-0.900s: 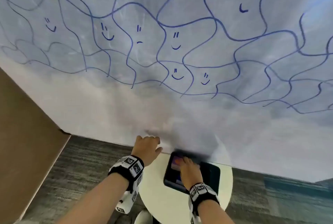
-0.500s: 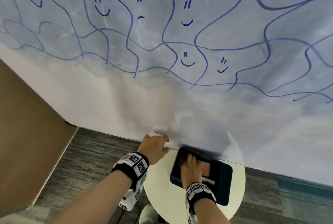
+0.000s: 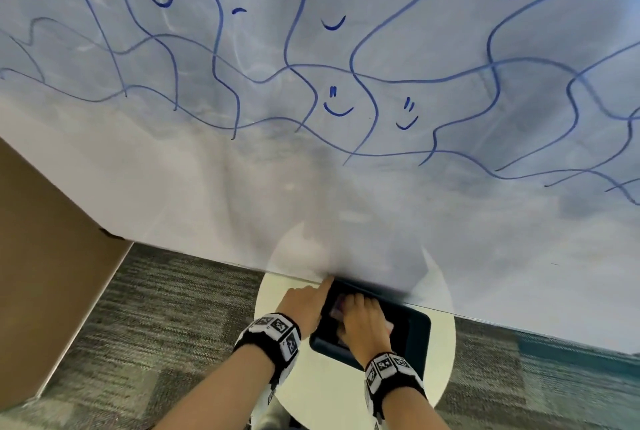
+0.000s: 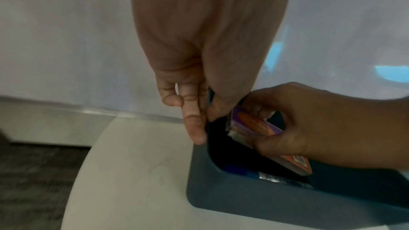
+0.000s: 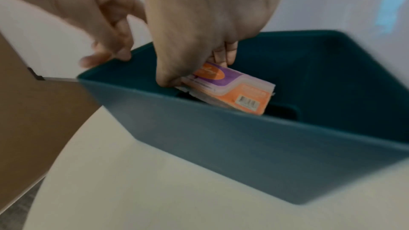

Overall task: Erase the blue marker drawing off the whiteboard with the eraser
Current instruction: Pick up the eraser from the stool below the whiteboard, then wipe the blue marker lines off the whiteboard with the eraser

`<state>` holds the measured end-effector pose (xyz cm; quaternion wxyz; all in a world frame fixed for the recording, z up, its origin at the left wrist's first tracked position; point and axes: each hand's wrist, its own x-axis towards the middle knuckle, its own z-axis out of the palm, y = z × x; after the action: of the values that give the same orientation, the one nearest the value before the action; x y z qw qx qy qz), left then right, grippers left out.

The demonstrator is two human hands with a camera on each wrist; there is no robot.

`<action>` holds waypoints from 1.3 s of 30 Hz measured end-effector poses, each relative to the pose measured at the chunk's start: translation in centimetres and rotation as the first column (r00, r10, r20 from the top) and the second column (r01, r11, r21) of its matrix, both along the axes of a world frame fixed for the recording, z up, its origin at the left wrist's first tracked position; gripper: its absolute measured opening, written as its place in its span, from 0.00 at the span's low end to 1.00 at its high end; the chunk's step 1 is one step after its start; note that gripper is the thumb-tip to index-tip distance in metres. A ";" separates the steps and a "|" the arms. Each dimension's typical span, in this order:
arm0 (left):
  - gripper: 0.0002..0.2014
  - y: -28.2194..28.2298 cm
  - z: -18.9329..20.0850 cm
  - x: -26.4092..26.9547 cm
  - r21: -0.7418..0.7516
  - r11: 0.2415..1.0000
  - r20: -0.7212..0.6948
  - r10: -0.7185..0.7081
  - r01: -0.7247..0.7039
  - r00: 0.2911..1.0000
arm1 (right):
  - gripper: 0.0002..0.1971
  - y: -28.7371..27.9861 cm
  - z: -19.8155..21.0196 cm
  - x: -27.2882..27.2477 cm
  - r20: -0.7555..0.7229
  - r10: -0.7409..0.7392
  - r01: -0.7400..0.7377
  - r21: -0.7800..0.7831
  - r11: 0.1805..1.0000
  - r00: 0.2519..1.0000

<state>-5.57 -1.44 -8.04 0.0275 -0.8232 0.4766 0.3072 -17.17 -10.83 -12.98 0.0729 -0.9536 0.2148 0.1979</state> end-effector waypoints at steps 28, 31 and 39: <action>0.14 3.4 35.3 11.0 -0.659 0.730 0.504 0.249 0.182 0.827 | 0.22 -0.7 33.3 8.7 0.805 0.310 -0.170 -0.259 0.951 0.505; 0.14 6.2 40.7 13.5 -0.772 0.624 0.465 0.421 0.124 0.779 | 0.23 0.6 40.0 12.5 0.829 0.447 -0.209 -0.397 0.893 0.335; 0.12 13.7 47.4 20.2 -0.946 0.322 0.263 0.700 0.036 0.664 | 0.21 2.4 49.3 19.9 0.917 0.388 -0.144 -0.373 0.917 0.094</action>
<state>14.66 12.23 39.37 -0.3278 -0.8343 0.3216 -0.3051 2.70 -8.43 36.35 0.0672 -0.8737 -0.0439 -0.4798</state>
